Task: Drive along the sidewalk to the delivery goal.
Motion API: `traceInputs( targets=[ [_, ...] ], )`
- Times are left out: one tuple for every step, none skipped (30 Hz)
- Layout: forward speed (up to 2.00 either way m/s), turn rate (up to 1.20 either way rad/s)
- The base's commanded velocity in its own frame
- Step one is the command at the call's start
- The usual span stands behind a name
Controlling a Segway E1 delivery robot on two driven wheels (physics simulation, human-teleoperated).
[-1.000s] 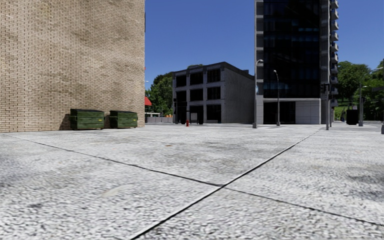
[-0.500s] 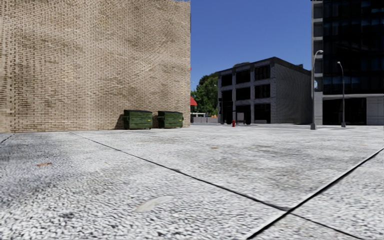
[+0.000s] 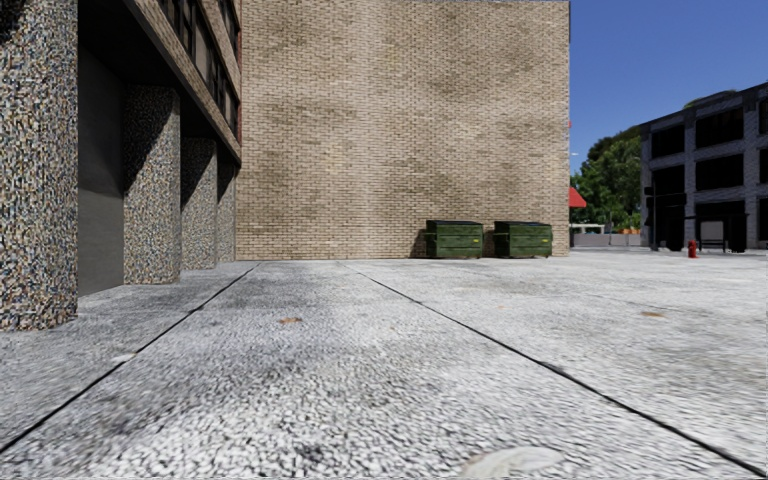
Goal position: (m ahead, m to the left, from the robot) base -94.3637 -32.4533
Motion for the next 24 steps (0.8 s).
traceInputs(
  targets=[
    [0.90, 0.96],
    [0.90, 0.96],
    [0.90, 0.96],
    [0.90, 0.96],
    [0.90, 0.96],
    [0.90, 0.97],
    [0.90, 0.97],
    [0.90, 0.99],
    [0.90, 0.99],
    [0.90, 1.03],
    [0.89, 1.04],
    [0.89, 1.04],
    [0.89, 1.04],
    [0.89, 1.04],
    [0.89, 1.05],
    [0.89, 1.05],
    [0.89, 1.05],
    [0.89, 1.05],
    [0.89, 1.05],
    [0.88, 1.05],
    [0.88, 1.05],
    [0.88, 1.06],
    [0.88, 1.06],
    [0.88, 1.07]
  ],
)
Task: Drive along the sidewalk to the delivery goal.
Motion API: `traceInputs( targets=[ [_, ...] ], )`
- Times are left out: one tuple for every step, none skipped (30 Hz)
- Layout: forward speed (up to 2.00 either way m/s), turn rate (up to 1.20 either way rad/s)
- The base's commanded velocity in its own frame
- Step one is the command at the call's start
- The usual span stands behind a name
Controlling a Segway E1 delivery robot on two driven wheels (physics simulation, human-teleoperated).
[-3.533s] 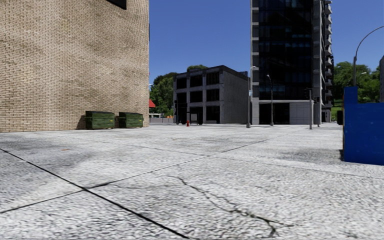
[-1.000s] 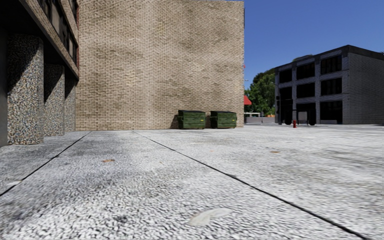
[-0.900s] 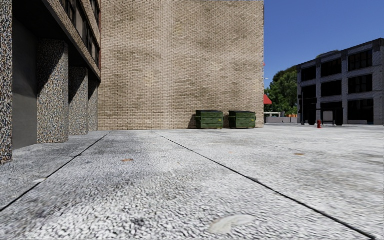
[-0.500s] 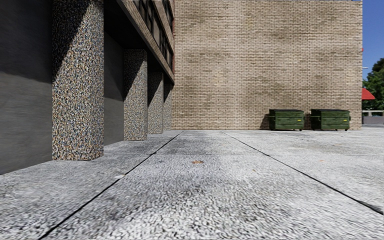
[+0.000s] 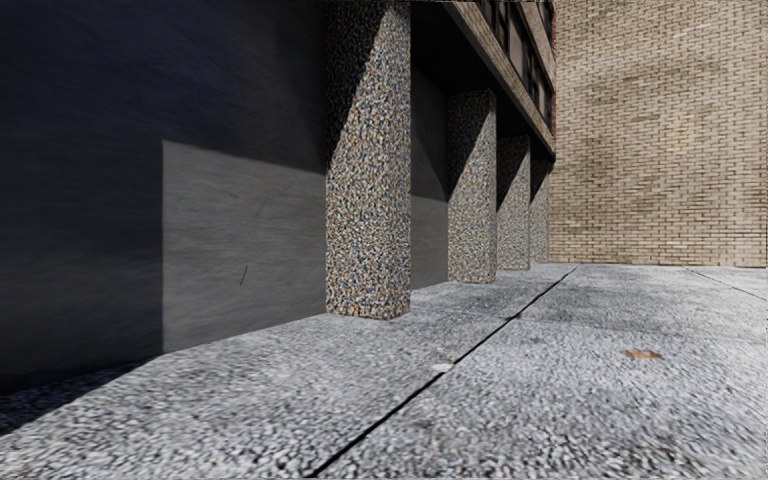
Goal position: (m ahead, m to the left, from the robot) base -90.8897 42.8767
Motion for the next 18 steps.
traceInputs(
  targets=[
    [0.88, 1.11],
    [0.88, 1.11],
    [0.88, 1.20],
    [0.88, 1.20],
    [0.88, 1.20],
    [0.88, 1.20],
    [0.88, 1.20],
    [0.88, 1.20],
    [0.88, 1.20],
    [0.88, 1.20],
    [0.88, 1.20],
    [0.88, 1.20],
    [0.88, 1.20],
    [0.87, 1.20],
    [0.87, 1.20],
    [0.87, 1.20],
    [0.79, 1.20],
    [0.79, 1.20]
  ],
)
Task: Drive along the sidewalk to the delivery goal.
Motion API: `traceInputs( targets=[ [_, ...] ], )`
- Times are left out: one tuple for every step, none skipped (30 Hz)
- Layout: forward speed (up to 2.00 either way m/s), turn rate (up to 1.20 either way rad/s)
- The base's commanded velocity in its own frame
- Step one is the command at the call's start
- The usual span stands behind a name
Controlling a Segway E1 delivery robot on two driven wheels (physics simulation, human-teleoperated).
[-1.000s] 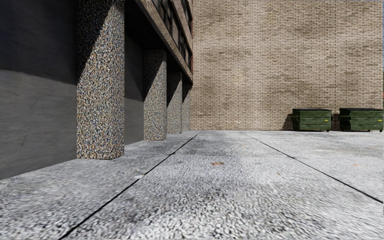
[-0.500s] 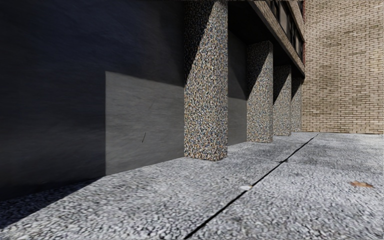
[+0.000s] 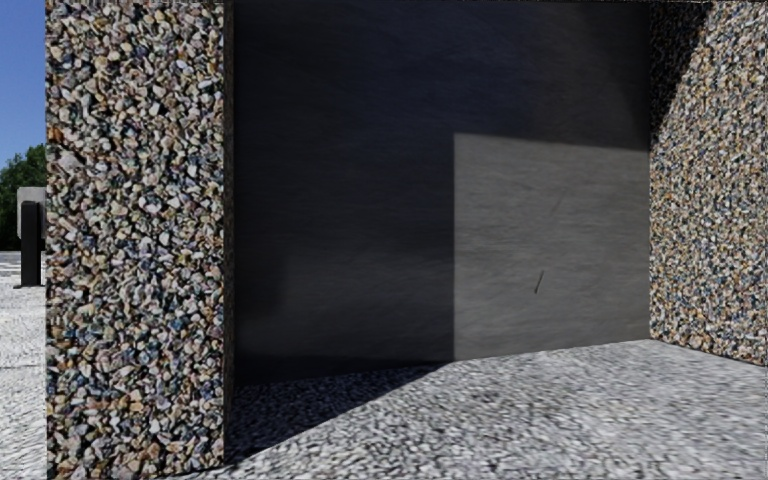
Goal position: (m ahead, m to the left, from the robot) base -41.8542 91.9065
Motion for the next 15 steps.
traceInputs(
  targets=[
    [0.73, 1.20],
    [0.72, 1.20],
    [0.71, 1.20],
    [0.71, 1.20],
    [0.71, 1.20],
    [0.71, 1.20],
    [0.71, 1.20],
    [0.71, 1.20],
    [0.71, 1.20],
    [0.71, 1.20],
    [0.71, 1.20],
    [0.71, 1.20],
    [0.71, 1.20],
    [0.71, 1.20],
    [0.71, 1.20]
  ],
)
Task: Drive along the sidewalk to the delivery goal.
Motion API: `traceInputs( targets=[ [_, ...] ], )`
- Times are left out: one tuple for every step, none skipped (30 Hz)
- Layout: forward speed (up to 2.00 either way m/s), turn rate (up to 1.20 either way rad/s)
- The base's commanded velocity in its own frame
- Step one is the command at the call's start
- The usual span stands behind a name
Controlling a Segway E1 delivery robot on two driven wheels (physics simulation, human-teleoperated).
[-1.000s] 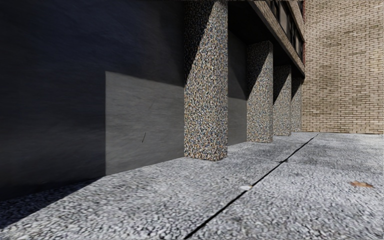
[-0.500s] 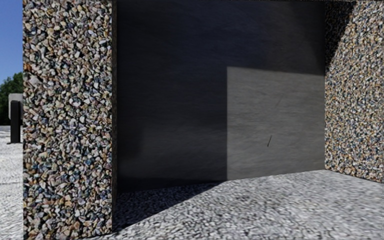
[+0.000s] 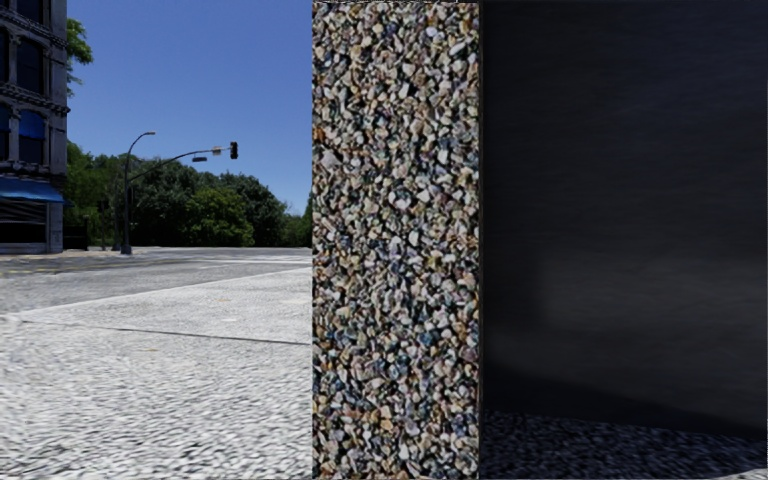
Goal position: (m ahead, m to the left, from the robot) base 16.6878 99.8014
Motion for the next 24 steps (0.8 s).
traceInputs(
  targets=[
    [0.71, 1.20],
    [0.71, 1.20],
    [0.71, 1.20],
    [0.71, 1.20],
    [0.71, 1.20],
    [0.71, 1.20],
    [0.71, 1.20],
    [0.71, 1.20],
    [0.71, 1.20],
    [0.71, 1.20],
    [0.71, 1.20],
    [0.71, 1.20],
    [0.71, 1.20],
    [0.71, 1.20],
    [0.72, 1.20],
    [0.72, 1.20],
    [0.72, 1.20],
    [0.72, 1.13],
    [0.72, 0.00],
    [0.72, 0.00],
    [0.72, 0.00],
    [0.72, 0.00],
    [0.72, 0.00],
    [0.72, 0.00]
  ],
)
